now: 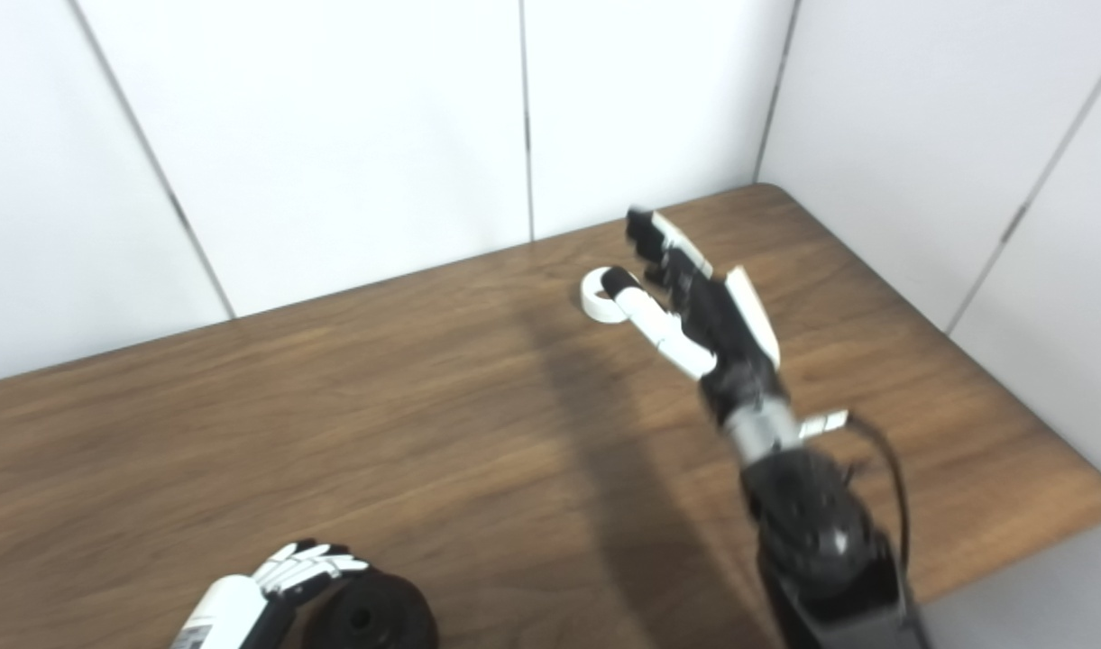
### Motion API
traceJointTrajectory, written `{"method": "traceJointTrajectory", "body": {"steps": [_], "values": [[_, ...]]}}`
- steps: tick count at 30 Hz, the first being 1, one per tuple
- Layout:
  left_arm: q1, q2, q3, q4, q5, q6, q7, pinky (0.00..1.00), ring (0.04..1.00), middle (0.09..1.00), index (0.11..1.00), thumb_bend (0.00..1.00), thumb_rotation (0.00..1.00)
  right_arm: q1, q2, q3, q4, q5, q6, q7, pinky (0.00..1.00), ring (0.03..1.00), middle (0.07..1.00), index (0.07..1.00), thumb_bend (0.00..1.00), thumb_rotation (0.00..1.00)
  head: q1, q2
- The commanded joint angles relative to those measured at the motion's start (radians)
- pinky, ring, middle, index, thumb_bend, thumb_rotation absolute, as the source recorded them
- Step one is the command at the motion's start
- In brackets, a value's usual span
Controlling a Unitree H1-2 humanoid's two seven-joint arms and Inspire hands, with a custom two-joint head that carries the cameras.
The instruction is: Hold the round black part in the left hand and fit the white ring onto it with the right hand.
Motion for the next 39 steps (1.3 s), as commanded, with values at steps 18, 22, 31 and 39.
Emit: {"method": "traceJointTrajectory", "body": {"steps": [18, 22, 31, 39], "values": [[0.016, 0.011, -0.018, 0.013, 0.037, 0.023, -0.034, 0.95, 0.856, 0.778, 0.482, 0.52, 0.05, -0.367, -0.239, 0.079, 0.400, -0.500, -0.003, 0.475, 0.94, 0.979, 0.949, 0.874, 1.00, 0.25, 0.002, 0.017], [0.020, 0.010, -0.020, 0.005, 0.043, 0.030, -0.040, 0.95, 0.859, 0.780, 0.482, 0.52, 0.05, -0.417, -0.252, 0.128, 0.493, -0.523, -0.003, 0.488, 0.96, 0.987, 0.953, 0.880, 1.00, 0.25, 0.003, 0.017], [0.024, 0.009, -0.020, 0.008, 0.048, 0.021, -0.025, 0.95, 0.854, 0.774, 0.482, 0.52, 0.05, -0.509, -0.254, 0.225, 0.673, -0.542, -0.007, 0.477, 0.98, 0.973, 0.935, 0.873, 1.00, 0.23, 0.008, 0.018], [0.027, 0.010, -0.020, -0.003, 0.047, 0.030, -0.033, 0.95, 0.856, 0.777, 0.482, 0.52, 0.05, -0.573, -0.250, 0.315, 0.798, -0.568, -0.005, 0.463, 1.00, 0.978, 0.934, 0.864, 1.00, 0.24, 0.015, 0.021]]}}
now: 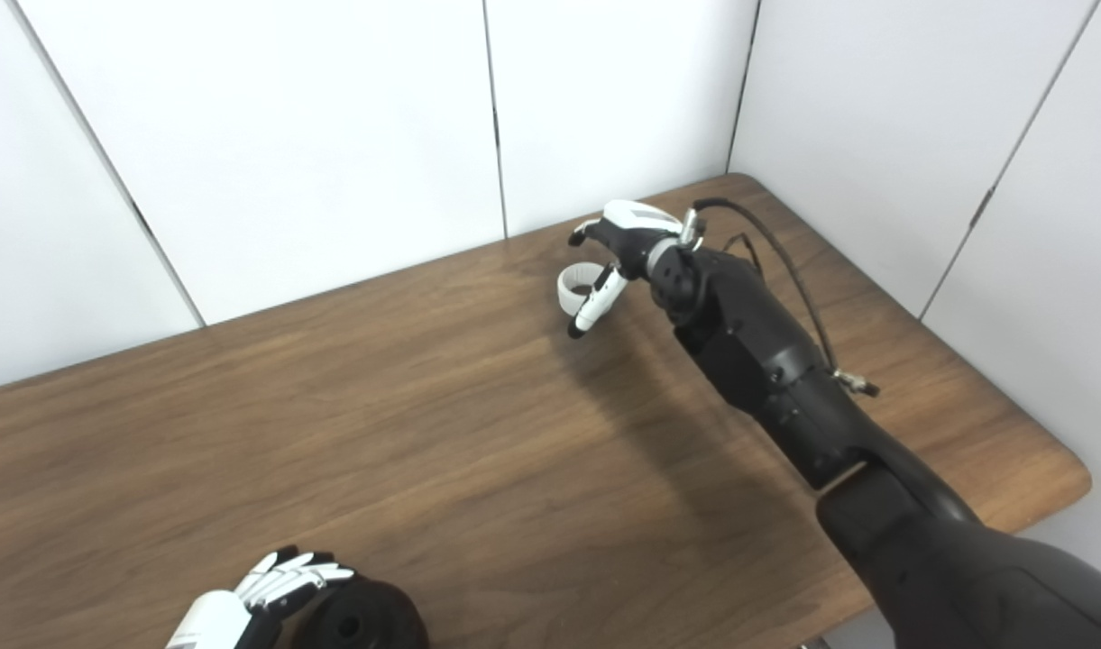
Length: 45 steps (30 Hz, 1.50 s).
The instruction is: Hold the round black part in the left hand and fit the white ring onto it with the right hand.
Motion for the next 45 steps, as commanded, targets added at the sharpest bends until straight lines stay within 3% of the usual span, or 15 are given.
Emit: {"method": "traceJointTrajectory", "body": {"steps": [1, 14, 24, 45], "values": [[0.021, 0.014, -0.013, 0.001, 0.042, 0.027, -0.038, 0.95, 0.856, 0.777, 0.482, 0.52, 0.05, -0.061, -0.028, 0.003, -0.003, -0.022, -0.006, -0.038, 1.00, 0.980, 0.935, 0.864, 1.00, 0.25, 0.001, 0.002], [0.025, 0.013, -0.010, -0.011, 0.039, 0.027, -0.037, 0.95, 0.859, 0.778, 0.481, 0.52, 0.05, -0.081, -0.027, 0.064, 0.049, -0.019, -0.006, -0.065, 1.00, 0.990, 0.930, 0.856, 0.98, 0.25, 0.003, 0.006], [0.027, 0.015, -0.016, -0.024, 0.042, 0.043, -0.045, 0.95, 0.858, 0.780, 0.482, 0.52, 0.05, -0.083, -0.036, 0.061, 0.063, -0.033, -0.005, -0.069, 1.00, 0.984, 0.917, 0.842, 0.96, 0.25, 0.003, 0.015], [0.031, 0.014, -0.014, -0.031, 0.042, 0.046, -0.043, 0.95, 0.856, 0.777, 0.481, 0.52, 0.05, -0.069, -0.048, 0.076, 0.061, -0.032, -0.009, -0.122, 0.99, 0.929, 0.845, 0.696, 0.87, 0.22, -0.003, 0.023]]}}
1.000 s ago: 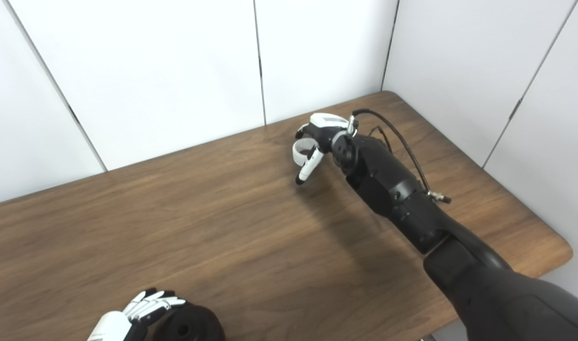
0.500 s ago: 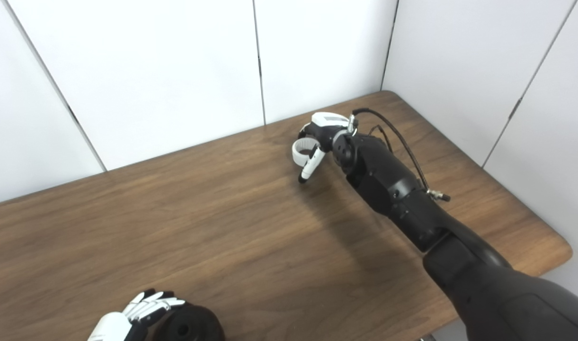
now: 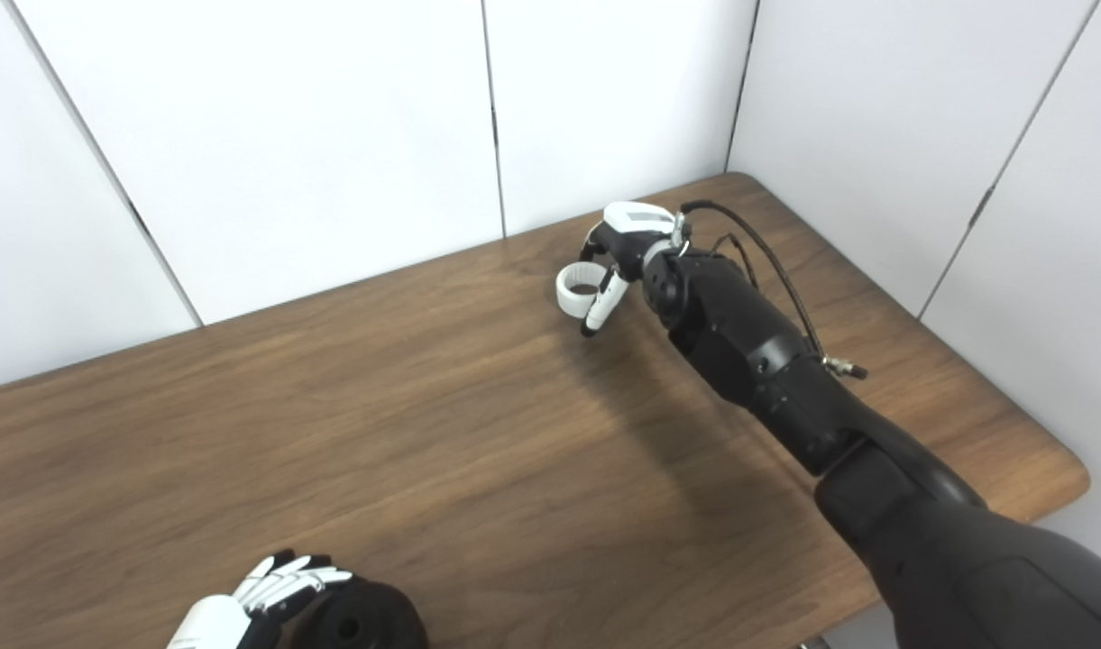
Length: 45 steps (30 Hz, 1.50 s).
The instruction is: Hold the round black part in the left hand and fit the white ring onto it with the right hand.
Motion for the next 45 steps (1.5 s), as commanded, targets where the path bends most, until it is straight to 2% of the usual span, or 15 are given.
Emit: {"method": "traceJointTrajectory", "body": {"steps": [1, 10, 20, 26, 27, 28, 30, 43, 45], "values": [[0.014, 0.014, -0.011, 0.003, 0.027, 0.012, -0.034, 0.95, 0.856, 0.777, 0.481, 0.52, 0.05, -0.044, -0.022, -0.003, -0.028, -0.017, 0.001, -0.023, 0.99, 0.928, 0.844, 0.695, 0.87, 0.22, -0.001, 0.000], [0.014, 0.017, -0.011, 0.003, 0.031, 0.002, -0.027, 0.94, 0.852, 0.775, 0.482, 0.52, 0.05, -0.044, -0.022, 0.014, -0.018, -0.014, -0.014, -0.039, 0.89, 0.885, 0.826, 0.661, 0.87, 0.21, -0.001, 0.000], [0.015, 0.013, -0.011, -0.008, 0.028, 0.011, -0.035, 0.93, 0.848, 0.773, 0.482, 0.52, 0.05, -0.037, -0.018, 0.021, -0.026, -0.007, -0.013, -0.040, 0.89, 0.880, 0.820, 0.655, 0.87, 0.20, 0.001, 0.007], [0.017, 0.013, -0.010, -0.009, 0.024, 0.008, -0.031, 0.93, 0.849, 0.773, 0.482, 0.52, 0.05, -0.035, -0.016, 0.021, -0.024, -0.001, -0.017, -0.042, 0.91, 0.886, 0.815, 0.614, 0.81, 0.16, 0.000, 0.009], [0.017, 0.012, -0.009, -0.009, 0.024, 0.009, -0.031, 0.94, 0.850, 0.773, 0.482, 0.52, 0.05, -0.033, -0.017, 0.019, -0.024, 0.004, -0.024, -0.044, 0.91, 0.888, 0.814, 0.554, 0.67, 0.15, 0.000, 0.009], [0.017, 0.013, -0.010, -0.009, 0.025, 0.009, -0.031, 0.94, 0.850, 0.774, 0.482, 0.52, 0.05, -0.031, -0.018, 0.018, -0.025, 0.008, -0.031, -0.047, 0.91, 0.885, 0.803, 0.514, 0.58, 0.14, 0.001, 0.012], [0.018, 0.013, -0.010, -0.010, 0.026, 0.010, -0.033, 0.94, 0.851, 0.774, 0.482, 0.52, 0.05, -0.029, -0.021, 0.020, -0.026, 0.011, -0.041, -0.050, 0.89, 0.865, 0.770, 0.490, 0.53, 0.13, 0.001, 0.012], [0.018, 0.010, -0.017, -0.014, 0.033, 0.024, -0.043, 0.94, 0.855, 0.778, 0.482, 0.52, 0.05, -0.017, -0.030, 0.028, -0.035, 0.002, -0.051, -0.048, 0.87, 0.847, 0.749, 0.485, 0.52, 0.13, 0.011, 0.017], [0.019, 0.008, -0.020, -0.019, 0.040, 0.031, -0.047, 0.94, 0.854, 0.779, 0.482, 0.52, 0.05, -0.008, -0.039, 0.026, -0.058, 0.007, -0.060, -0.041, 0.87, 0.852, 0.749, 0.485, 0.52, 0.13, 0.034, 0.032]]}}
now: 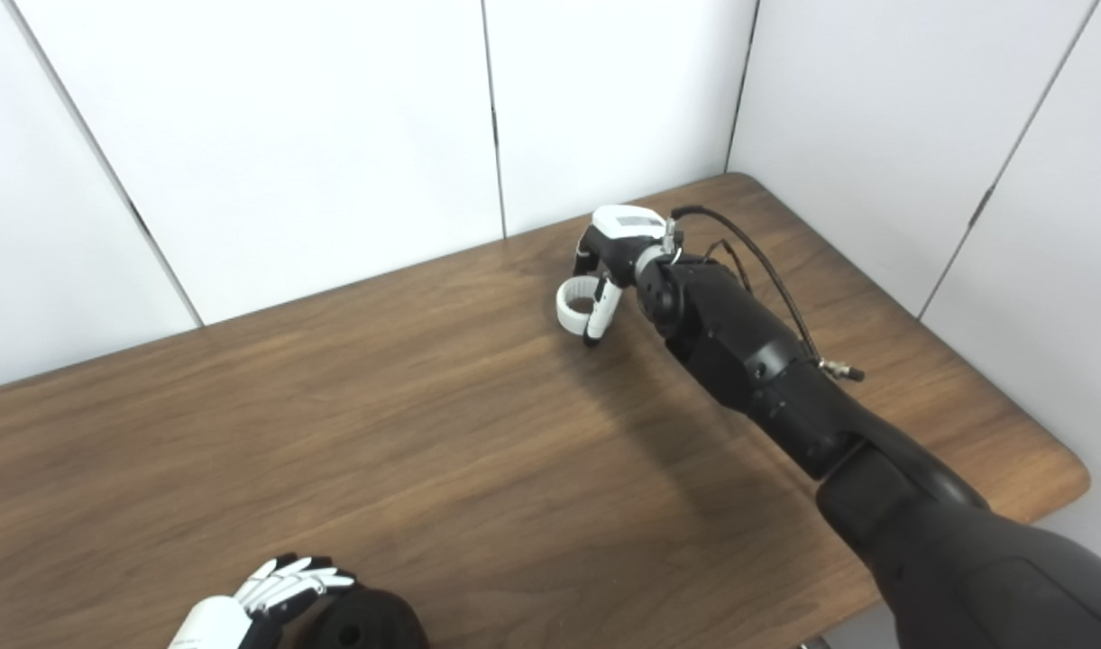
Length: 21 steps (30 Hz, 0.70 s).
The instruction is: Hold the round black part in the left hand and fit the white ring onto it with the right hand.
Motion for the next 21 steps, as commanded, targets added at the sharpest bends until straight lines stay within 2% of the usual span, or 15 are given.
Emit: {"method": "traceJointTrajectory", "body": {"steps": [1, 6, 7, 10, 11, 15, 21], "values": [[0.016, 0.008, -0.016, -0.012, 0.039, 0.023, -0.046, 0.93, 0.854, 0.780, 0.482, 0.52, 0.05, -0.021, -0.037, -0.009, -0.044, 0.000, -0.026, -0.010, 0.87, 0.853, 0.749, 0.485, 0.52, 0.13, 0.020, 0.017], [0.017, -0.015, -0.033, -0.051, 0.078, 0.069, -0.074, 0.94, 0.858, 0.785, 0.483, 0.52, 0.05, 0.018, -0.098, -0.024, -0.194, 0.015, -0.069, 0.028, 0.89, 0.879, 0.783, 0.485, 0.52, 0.13, 0.171, 0.124], [0.017, -0.021, -0.035, -0.064, 0.084, 0.084, -0.087, 0.94, 0.861, 0.787, 0.483, 0.52, 0.05, 0.031, -0.112, -0.028, -0.246, 0.020, -0.079, 0.042, 0.89, 0.875, 0.780, 0.485, 0.52, 0.14, 0.179, 0.127], [0.016, -0.039, -0.046, -0.090, 0.101, 0.116, -0.111, 0.94, 0.867, 0.789, 0.483, 0.52, 0.06, 0.066, -0.149, -0.036, -0.380, 0.028, -0.105, 0.082, 0.89, 0.876, 0.774, 0.485, 0.52, 0.13, 0.244, 0.172], [0.015, -0.048, -0.048, -0.094, 0.103, 0.123, -0.112, 0.94, 0.867, 0.789, 0.483, 0.52, 0.06, 0.076, -0.154, -0.040, -0.433, 0.030, -0.094, 0.104, 0.89, 0.875, 0.774, 0.485, 0.52, 0.13, 0.266, 0.193], [0.000, -0.077, -0.056, -0.095, 0.117, 0.151, -0.122, 0.94, 0.867, 0.781, 0.482, 0.52, 0.06, 0.101, -0.162, -0.043, -0.625, 0.040, -0.061, 0.210, 0.93, 0.884, 0.781, 0.484, 0.52, 0.13, 0.316, 0.239], [-0.018, -0.101, -0.064, -0.089, 0.133, 0.170, -0.135, 0.94, 0.863, 0.774, 0.481, 0.52, 0.06, 0.108, -0.140, -0.048, -0.776, 0.048, -0.038, 0.328, 0.92, 0.884, 0.778, 0.484, 0.52, 0.13, 0.340, 0.283]]}}
